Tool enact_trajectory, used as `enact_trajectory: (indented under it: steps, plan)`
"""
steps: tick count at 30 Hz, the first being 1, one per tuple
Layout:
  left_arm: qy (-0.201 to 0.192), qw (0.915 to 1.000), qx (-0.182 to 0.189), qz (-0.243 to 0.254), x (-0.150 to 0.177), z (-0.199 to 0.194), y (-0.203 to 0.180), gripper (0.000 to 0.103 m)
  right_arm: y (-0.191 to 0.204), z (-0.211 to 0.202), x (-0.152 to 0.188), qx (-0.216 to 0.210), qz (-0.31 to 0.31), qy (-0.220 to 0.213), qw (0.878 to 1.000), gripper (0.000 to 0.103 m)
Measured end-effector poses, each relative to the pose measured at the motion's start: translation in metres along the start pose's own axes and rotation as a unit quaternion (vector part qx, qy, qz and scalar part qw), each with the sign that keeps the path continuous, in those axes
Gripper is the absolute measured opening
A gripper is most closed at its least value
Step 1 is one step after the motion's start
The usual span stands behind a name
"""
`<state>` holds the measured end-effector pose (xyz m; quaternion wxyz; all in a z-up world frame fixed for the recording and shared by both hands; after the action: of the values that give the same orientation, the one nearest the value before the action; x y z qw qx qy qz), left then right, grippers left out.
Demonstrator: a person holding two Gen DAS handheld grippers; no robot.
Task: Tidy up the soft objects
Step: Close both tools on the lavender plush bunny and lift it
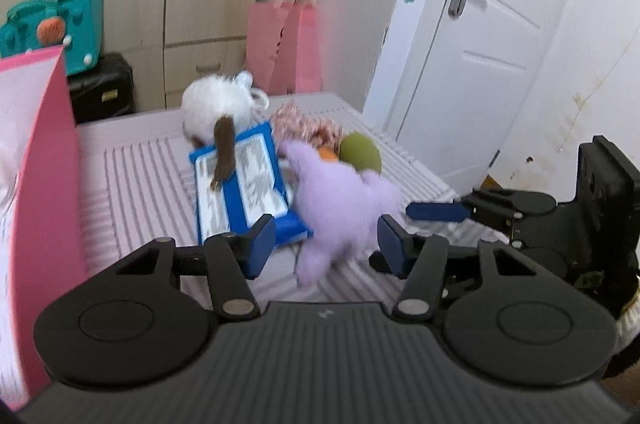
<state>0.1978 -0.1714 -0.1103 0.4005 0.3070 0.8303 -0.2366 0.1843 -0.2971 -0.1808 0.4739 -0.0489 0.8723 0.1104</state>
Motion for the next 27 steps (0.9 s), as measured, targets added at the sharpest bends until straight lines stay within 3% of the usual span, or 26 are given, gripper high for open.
enact_trajectory:
  steps: [6, 11, 16, 19, 23, 27]
  plan:
    - [-0.027, 0.9995, -0.001, 0.013, -0.019, 0.018, -0.009, 0.049, -0.008, 0.008, -0.005, -0.014, 0.028, 0.012, 0.999, 0.075]
    - [-0.003, 1.0, -0.003, -0.002, -0.02, 0.04, -0.008, 0.045, -0.006, 0.017, -0.004, -0.013, 0.027, 0.024, 0.999, 0.073]
    - [0.023, 0.9996, 0.014, -0.007, -0.01, 0.044, -0.013, 0.044, -0.005, 0.016, -0.003, -0.013, 0.028, 0.017, 0.999, 0.059]
    - [0.024, 0.9997, 0.011, -0.005, -0.008, 0.044, -0.014, 0.041, -0.006, 0.013, -0.001, 0.006, 0.021, 0.009, 1.0, 0.042]
    - [0.019, 0.9998, 0.007, 0.007, -0.004, 0.043, -0.021, 0.041, -0.011, 0.009, 0.0, 0.002, 0.038, 0.001, 0.999, 0.04]
    - [0.008, 0.9985, -0.037, 0.039, 0.001, 0.045, -0.028, 0.041, -0.007, 0.006, 0.002, 0.007, 0.031, -0.006, 0.999, 0.037]
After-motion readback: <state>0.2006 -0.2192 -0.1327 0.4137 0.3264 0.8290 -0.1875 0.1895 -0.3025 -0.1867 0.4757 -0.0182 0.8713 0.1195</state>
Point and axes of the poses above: each gripper's, at about its wrist camera, not at the fingertips, and z roughly the way its jaws point, y to its left, x to its underside, the point moved 7 cm from there along z, roughly the way its jaws point, and after that the axes turned 6 degrees about -x, right-handed, at the moved point
